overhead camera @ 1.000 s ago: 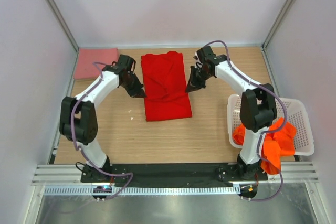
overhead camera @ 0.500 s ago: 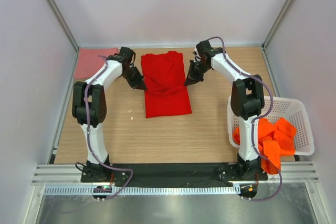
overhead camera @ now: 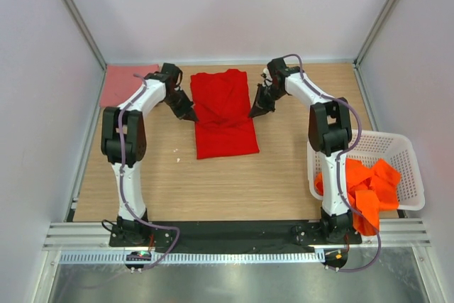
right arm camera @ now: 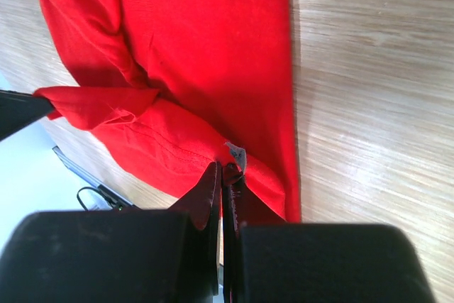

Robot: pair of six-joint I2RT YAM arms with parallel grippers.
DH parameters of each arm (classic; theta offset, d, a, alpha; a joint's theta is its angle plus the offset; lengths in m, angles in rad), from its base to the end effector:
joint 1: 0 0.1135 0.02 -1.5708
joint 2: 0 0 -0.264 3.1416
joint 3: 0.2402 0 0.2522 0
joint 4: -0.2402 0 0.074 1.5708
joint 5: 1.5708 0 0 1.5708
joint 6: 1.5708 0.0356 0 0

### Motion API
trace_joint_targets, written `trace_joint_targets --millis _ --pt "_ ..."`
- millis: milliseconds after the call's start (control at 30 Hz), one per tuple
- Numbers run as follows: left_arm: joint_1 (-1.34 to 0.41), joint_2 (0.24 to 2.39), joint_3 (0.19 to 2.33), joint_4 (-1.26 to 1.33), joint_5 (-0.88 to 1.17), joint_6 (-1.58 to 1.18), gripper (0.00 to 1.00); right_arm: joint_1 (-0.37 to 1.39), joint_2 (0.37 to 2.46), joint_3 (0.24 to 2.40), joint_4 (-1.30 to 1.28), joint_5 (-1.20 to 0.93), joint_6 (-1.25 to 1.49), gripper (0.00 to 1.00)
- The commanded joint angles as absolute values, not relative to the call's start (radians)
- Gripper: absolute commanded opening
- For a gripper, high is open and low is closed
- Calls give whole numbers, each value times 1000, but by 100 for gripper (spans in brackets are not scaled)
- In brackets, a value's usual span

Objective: Fold and stack the t-shirts
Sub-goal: Fold the tshirt

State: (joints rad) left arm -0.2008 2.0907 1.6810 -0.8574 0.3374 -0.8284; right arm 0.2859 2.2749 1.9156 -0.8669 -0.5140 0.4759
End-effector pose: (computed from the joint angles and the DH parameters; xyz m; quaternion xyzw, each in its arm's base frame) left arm 0.4209 -0.0977 0.1974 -0.2766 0.9347 -0.2179 0.0481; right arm 0.4525 0.1513 0.1859 0.0470 0.9527 0.2941 0.0608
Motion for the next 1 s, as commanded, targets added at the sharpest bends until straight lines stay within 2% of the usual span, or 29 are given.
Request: trace_joint_targets --millis 0,733,867,967 --pt "-189 2112 1753 -885 365 -807 0 279 2278 1967 -848 -549 468 1" --pt "-164 2210 1850 -893 370 -810 0 244 2368 2037 -793 -563 538 2" --pt "-160 2230 1864 -891 373 -813 0 242 2391 2055 -782 -575 543 3" --pt "-155 2249 1885 -907 368 -808 2 241 2410 2077 -784 -580 545 8"
